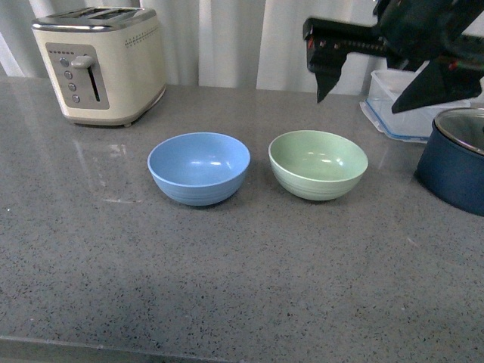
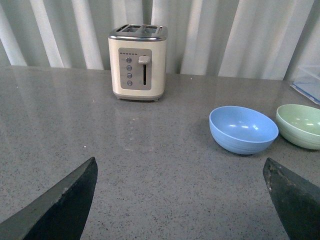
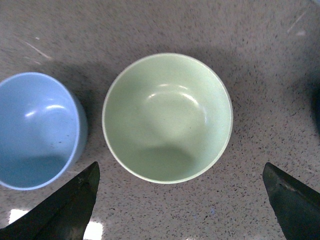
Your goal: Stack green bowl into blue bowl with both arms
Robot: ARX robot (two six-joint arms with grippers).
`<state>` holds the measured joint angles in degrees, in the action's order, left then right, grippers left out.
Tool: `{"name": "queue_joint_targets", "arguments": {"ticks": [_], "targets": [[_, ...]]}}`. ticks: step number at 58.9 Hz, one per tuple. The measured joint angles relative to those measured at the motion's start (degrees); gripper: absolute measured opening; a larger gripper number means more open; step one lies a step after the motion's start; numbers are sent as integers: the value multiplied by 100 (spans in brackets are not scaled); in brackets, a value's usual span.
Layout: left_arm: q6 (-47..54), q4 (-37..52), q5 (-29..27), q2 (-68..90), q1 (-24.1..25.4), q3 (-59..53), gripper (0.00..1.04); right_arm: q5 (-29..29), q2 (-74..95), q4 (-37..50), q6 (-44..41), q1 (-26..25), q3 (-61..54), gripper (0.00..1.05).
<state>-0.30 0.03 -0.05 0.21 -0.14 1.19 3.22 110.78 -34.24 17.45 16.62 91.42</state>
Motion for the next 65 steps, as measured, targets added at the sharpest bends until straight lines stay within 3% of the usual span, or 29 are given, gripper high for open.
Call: {"name": "queue_joint_targets", "arguments": {"ticks": [35,60,65], "targets": [[0,0,0,0,0,0,98,352,1478,-79,208,-286,761,93],[0,0,0,0,0,0,98,544,1716,-166,199,-271,933,30],[0,0,0,0,0,0,98,579,1716,-162,184,-275,933,12]]}}
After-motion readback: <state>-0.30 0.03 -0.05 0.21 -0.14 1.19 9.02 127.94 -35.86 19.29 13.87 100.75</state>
